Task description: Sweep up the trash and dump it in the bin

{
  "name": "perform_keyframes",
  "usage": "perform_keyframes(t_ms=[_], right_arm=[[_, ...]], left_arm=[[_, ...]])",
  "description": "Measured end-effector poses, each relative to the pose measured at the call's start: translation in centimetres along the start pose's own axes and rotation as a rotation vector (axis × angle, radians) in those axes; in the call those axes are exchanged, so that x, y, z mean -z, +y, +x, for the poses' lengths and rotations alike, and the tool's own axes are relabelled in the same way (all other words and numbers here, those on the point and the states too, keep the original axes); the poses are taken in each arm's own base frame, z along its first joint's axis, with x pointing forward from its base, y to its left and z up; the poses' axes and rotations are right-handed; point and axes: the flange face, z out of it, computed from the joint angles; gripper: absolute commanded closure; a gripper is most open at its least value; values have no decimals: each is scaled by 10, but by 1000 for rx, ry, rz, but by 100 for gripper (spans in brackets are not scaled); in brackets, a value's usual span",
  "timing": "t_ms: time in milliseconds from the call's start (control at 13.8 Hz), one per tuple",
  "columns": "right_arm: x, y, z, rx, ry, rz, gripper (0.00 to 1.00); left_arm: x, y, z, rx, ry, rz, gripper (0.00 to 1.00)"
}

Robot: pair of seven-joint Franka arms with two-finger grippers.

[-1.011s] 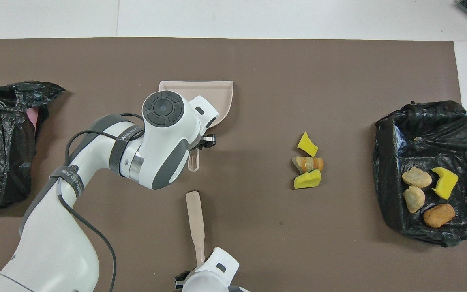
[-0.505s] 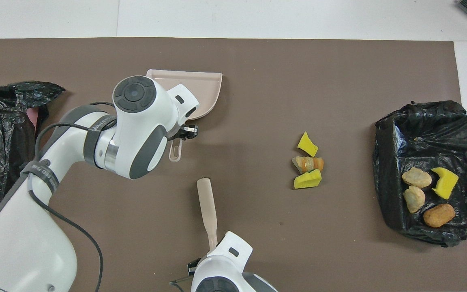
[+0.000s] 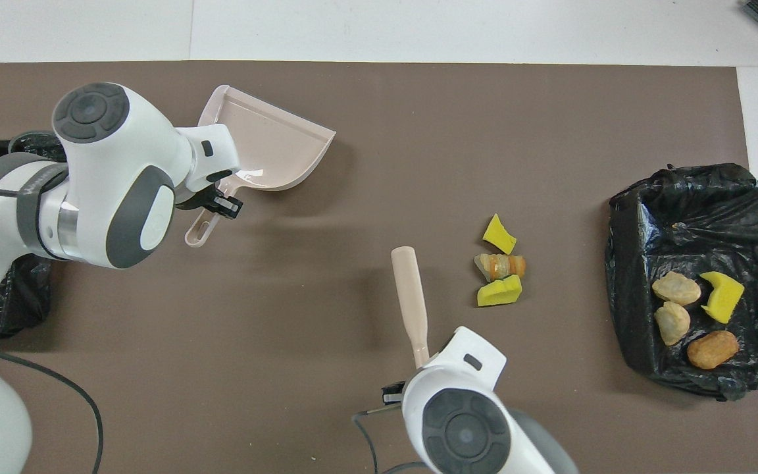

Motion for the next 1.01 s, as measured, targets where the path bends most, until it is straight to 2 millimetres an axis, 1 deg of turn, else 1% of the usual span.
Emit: perform_keyframes(t_ms=[144, 217, 361, 505, 578, 650, 722, 794, 866, 1011], right_arm=[[6, 45, 23, -68, 7, -18, 100], [4, 66, 34, -93, 15, -49, 100], [-4, 106, 48, -109, -5, -101, 100], [-14, 154, 60, -102, -45, -110, 100], [-18, 177, 63, -106, -62, -108, 100], [-23, 196, 66, -117, -75, -106, 100], [-28, 213, 66, -127, -89, -104, 100], [-35, 225, 66, -129, -101, -102, 100], [-42, 230, 64, -124, -112, -100, 100], [-62, 227, 59, -107, -151, -101, 100]], left_arm=[[5, -22, -12, -164, -24, -11, 100], [5, -32, -18, -252, -35, -19, 100], [5, -52, -27, -431, -40, -29, 100], [3, -65, -35, -626, -43, -39, 100], [0, -66, -37, -697, -51, -39, 100], [-3, -63, -38, -748, -69, -33, 100], [-6, -54, -39, -800, -96, -15, 100], [-8, -38, -37, -854, -123, 12, 100], [-10, -16, -33, -910, -144, 44, 100], [-15, 25, -32, -987, -149, 81, 100]])
